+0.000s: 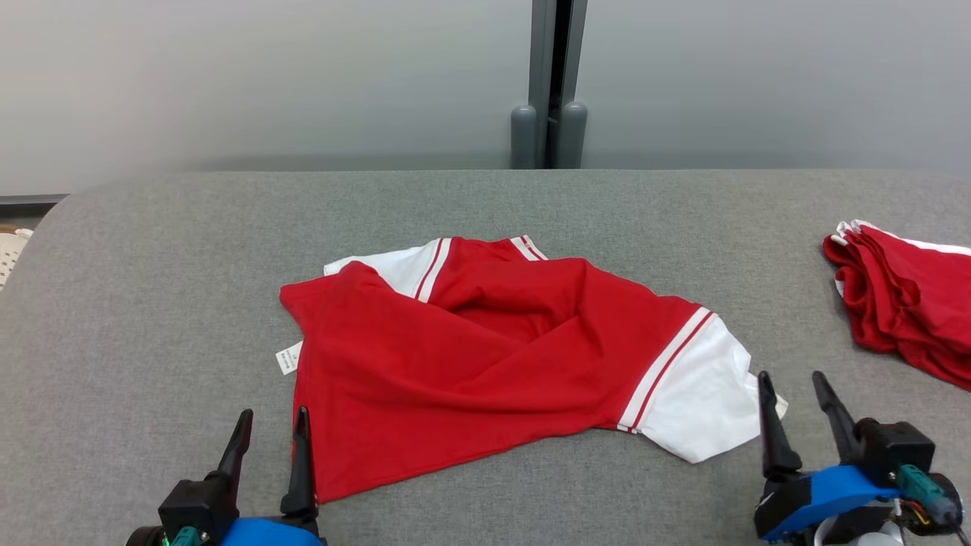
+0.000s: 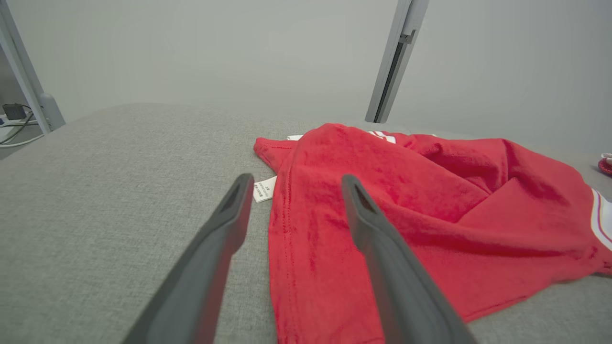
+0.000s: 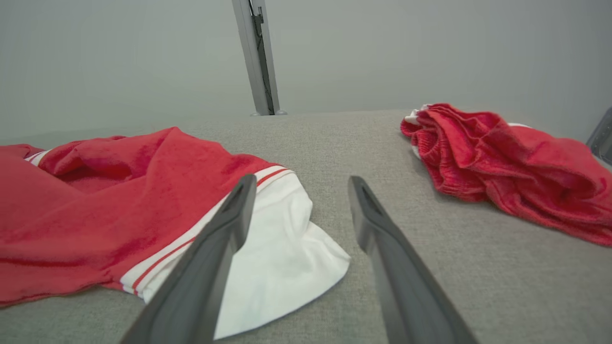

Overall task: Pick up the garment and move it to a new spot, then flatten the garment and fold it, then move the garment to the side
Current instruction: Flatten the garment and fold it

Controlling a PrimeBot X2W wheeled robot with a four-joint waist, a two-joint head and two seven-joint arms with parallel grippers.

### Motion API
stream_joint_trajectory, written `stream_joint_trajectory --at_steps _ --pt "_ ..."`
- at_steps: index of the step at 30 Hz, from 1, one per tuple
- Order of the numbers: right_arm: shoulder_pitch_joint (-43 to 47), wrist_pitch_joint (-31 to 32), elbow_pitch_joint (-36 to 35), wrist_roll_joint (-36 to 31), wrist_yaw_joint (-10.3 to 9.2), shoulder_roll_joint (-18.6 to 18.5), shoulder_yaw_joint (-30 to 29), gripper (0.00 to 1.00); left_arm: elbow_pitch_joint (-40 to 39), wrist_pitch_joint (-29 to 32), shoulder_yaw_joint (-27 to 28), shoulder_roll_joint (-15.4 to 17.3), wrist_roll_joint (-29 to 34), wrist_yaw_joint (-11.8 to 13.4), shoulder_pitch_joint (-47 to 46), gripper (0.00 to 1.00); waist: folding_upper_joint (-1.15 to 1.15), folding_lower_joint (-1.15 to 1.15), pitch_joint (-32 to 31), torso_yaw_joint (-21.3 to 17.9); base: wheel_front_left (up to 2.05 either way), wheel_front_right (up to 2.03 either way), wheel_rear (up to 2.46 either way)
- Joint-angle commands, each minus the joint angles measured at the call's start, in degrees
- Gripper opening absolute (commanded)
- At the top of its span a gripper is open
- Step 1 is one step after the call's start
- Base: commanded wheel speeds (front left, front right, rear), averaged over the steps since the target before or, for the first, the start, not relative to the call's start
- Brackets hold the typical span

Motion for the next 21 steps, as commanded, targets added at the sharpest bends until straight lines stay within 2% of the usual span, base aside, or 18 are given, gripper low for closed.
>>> stream_joint_trajectory --at_steps 1,10,21 --pt "-0.6 0.0 -0.3 -1.0 0.00 -0.2 1.3 1.00 0.3 -0.3 -0.3 0.0 0.4 -0.1 0.9 1.00 0.00 0.00 -0.3 0.3 0.00 0.00 0.00" --pt "1.8 0.0 0.5 -2.8 0.00 -0.2 6.9 1.00 2.6 -0.3 -2.1 0.0 1.2 -0.1 2.7 1.00 0.00 0.00 -2.3 0.7 0.00 0.00 0.00" --pt "1.9 0.0 2.0 -1.9 0.00 -0.2 7.8 1.00 4.0 -0.3 -3.2 0.0 -0.7 -0.1 3.0 1.00 0.00 0.00 -2.6 0.7 0.00 0.00 0.00"
